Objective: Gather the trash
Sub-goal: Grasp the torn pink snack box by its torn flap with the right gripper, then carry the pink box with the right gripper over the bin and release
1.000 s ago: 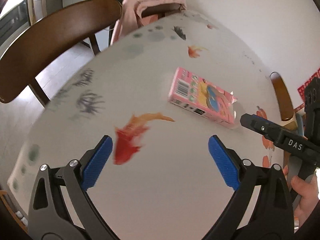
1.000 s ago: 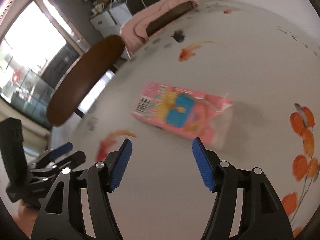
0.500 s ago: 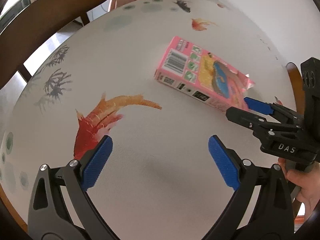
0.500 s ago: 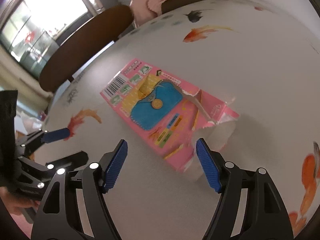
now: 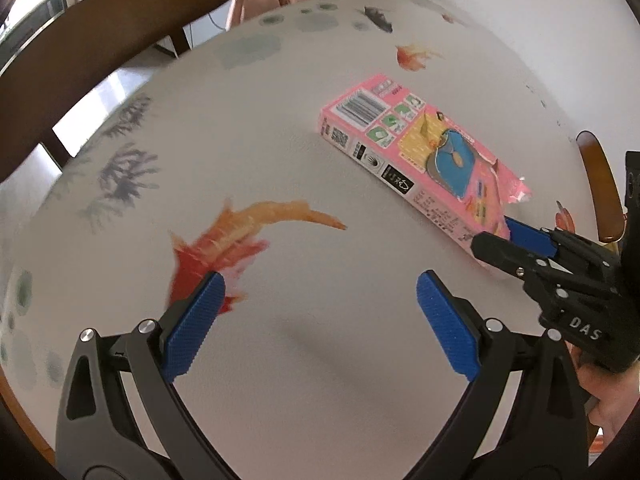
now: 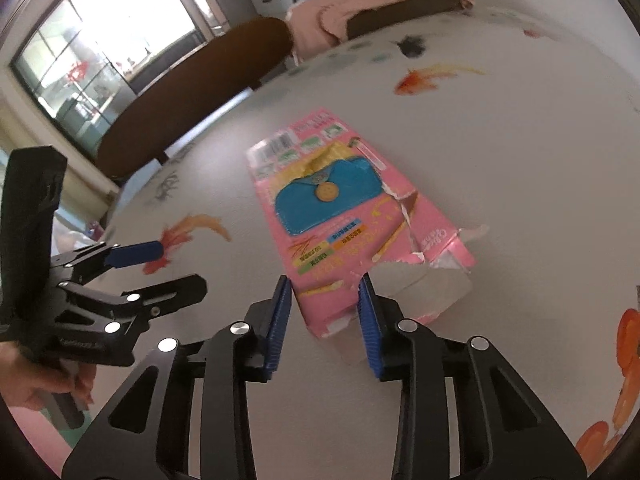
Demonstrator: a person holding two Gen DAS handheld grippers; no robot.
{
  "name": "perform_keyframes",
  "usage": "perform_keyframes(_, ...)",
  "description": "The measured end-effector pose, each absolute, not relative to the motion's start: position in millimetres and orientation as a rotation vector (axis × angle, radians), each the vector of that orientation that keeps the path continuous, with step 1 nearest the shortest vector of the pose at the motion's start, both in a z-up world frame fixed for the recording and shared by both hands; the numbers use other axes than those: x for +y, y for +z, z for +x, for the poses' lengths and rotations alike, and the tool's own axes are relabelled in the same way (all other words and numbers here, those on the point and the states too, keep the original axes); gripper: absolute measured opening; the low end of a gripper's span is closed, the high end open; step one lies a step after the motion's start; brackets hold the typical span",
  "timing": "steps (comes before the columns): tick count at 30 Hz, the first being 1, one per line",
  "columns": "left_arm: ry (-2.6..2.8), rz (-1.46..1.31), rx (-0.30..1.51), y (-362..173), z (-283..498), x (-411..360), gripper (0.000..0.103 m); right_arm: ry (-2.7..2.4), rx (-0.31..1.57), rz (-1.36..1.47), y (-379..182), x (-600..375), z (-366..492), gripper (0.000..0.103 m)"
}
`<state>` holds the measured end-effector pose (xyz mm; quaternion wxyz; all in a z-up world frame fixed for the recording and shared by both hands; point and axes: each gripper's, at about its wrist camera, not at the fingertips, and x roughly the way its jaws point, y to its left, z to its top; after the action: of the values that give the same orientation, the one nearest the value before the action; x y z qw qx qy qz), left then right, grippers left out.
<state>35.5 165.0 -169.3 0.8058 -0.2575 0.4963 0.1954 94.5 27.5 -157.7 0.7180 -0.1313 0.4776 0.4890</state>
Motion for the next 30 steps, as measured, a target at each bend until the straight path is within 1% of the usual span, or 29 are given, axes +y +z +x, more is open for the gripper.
perform_keyframes(6,0.454,-0.557,1.006,-150.4,11.1,185.2,0.094,1.124,1.010,-0.284,-133.6,47.0,77.1,0.028)
perform_keyframes(8,0.473,-0.560,0.984,-143.7,-1.9,194.4,0.094,1.145,1.002,-0.282,-126.7,54.5,70.0,0.017)
perform_keyframes(9,0.479,-0.564,0.979,-141.9,-6.0,197.9,0.094,1.143,0.987,-0.288,-122.1,59.5,64.8,0.008)
perform_keyframes(17,0.523,-0.584,0.918,-126.6,-50.1,225.4,0.094,1.187,0.990,-0.269,-105.6,88.7,33.9,0.008)
perform_keyframes(21,0.567,-0.590,0.876,-116.9,-75.8,238.7,0.094,1.249,0.962,-0.270,-85.6,109.6,12.5,0.008)
perform_keyframes(25,0.631,-0.621,0.835,-109.6,-118.0,266.3,0.094,1.355,0.924,-0.277,-62.4,152.3,-26.8,0.008)
perform_keyframes(30,0.733,-0.645,0.794,-101.7,-196.2,315.0,0.094,1.453,0.907,-0.301,-53.4,215.5,-87.2,0.008)
